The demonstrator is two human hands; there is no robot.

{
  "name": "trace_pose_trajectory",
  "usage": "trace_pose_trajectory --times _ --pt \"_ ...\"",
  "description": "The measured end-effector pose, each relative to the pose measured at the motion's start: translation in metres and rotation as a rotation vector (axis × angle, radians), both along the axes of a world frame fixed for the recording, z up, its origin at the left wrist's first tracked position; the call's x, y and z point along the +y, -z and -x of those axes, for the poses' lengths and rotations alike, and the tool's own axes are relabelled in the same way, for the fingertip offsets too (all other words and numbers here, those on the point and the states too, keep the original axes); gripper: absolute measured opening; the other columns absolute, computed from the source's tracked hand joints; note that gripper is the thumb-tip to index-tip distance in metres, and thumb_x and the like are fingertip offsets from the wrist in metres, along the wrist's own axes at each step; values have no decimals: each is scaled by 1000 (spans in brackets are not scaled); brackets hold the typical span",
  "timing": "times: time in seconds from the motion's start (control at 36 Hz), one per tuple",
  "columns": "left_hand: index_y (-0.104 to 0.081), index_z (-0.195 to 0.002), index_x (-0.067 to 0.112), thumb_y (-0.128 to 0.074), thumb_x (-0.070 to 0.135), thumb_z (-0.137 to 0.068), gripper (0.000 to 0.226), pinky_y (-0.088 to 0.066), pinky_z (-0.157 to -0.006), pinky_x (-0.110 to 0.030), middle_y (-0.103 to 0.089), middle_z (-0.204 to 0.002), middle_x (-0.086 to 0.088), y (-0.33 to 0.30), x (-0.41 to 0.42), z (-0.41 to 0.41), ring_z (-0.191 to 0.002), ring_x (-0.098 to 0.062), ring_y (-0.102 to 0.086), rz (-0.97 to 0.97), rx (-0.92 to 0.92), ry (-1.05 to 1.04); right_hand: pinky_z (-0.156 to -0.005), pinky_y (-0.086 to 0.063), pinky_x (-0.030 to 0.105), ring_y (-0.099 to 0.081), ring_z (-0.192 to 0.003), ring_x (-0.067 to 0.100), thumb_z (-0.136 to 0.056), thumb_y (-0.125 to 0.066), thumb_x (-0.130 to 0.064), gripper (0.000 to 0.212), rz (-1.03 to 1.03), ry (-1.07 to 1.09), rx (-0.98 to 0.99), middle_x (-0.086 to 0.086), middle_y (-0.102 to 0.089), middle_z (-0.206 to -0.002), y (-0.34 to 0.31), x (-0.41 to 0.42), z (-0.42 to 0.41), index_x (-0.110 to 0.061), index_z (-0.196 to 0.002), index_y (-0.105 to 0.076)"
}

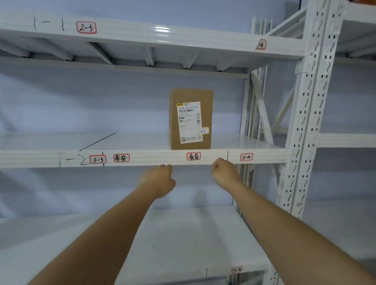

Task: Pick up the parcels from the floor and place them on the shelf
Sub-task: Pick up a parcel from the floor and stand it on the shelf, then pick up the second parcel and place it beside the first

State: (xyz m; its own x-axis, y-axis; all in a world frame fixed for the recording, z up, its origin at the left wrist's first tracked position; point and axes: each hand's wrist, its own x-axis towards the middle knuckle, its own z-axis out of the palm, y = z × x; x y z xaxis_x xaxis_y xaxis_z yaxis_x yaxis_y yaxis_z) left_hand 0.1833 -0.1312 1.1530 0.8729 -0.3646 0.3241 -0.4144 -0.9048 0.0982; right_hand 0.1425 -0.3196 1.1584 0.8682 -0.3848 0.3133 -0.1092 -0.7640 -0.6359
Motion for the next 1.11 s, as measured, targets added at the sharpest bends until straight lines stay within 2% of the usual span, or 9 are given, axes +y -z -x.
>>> trace_pose_trajectory --times 0.08,0.14,0.36,0.53,0.78,1.0,1.11 --pt "-50 -127 12 -42 25 -93 37 -44 -87 -35 -57 -128 -9 32 0 8 -117 -28 -54 -164 12 5 -87 -46 33 -55 -113 32 -88 -45 -8 31 291 -24 120 14 -60 -123 29 -1 13 -3 -115 -58" --pt "-50 -126 11 -41 25 -94 36 -40 -81 -34 -58 -125 -9 56 -2 12 -116 -28 -54 -215 37 11 -93 -45 36 -52 -118 32 -89 -44 -10 34 421 -56 194 13 -56 -128 50 -2 20 -4 -121 -55" --pt "-48 -130 12 -40 23 -94 39 -42 -93 -36 -58 -128 -9 161 -25 38 -118 -27 -54 -321 211 86 -99 -42 41 -48 -122 32 -94 -40 -16 38 553 -149 450 13 -51 -133 154 -8 44 -6 -130 -48" --pt "-48 -129 13 -41 27 -95 38 -42 -94 -36 -57 -129 -9 255 -28 58 -119 -27 -54 -365 398 129 -96 -42 41 -51 -119 30 -94 -41 -17 36 521 -205 644 12 -53 -129 255 -17 64 -7 -128 -50" --pt "-47 -129 14 -42 28 -94 38 -42 -96 -36 -56 -131 -8 420 -13 94 -121 -27 -53 -423 721 106 -89 -45 37 -55 -114 32 -92 -43 -16 28 329 -268 901 13 -57 -120 433 -22 125 -4 -115 -54" --pt "-47 -131 15 -42 30 -94 41 -44 -97 -37 -57 -131 -6 576 -12 150 -120 -25 -54 -451 994 128 -94 -44 38 -53 -116 28 -93 -39 -15 37 148 -278 1182 11 -53 -128 595 -16 197 -8 -129 -47" --pt "-46 -132 15 -40 30 -94 41 -43 -96 -36 -57 -130 -5 653 -13 175 -119 -24 -55 -477 1091 144 -90 -46 36 -55 -112 28 -93 -39 -15 31 51 -263 1258 11 -54 -123 666 -16 222 -7 -121 -49"
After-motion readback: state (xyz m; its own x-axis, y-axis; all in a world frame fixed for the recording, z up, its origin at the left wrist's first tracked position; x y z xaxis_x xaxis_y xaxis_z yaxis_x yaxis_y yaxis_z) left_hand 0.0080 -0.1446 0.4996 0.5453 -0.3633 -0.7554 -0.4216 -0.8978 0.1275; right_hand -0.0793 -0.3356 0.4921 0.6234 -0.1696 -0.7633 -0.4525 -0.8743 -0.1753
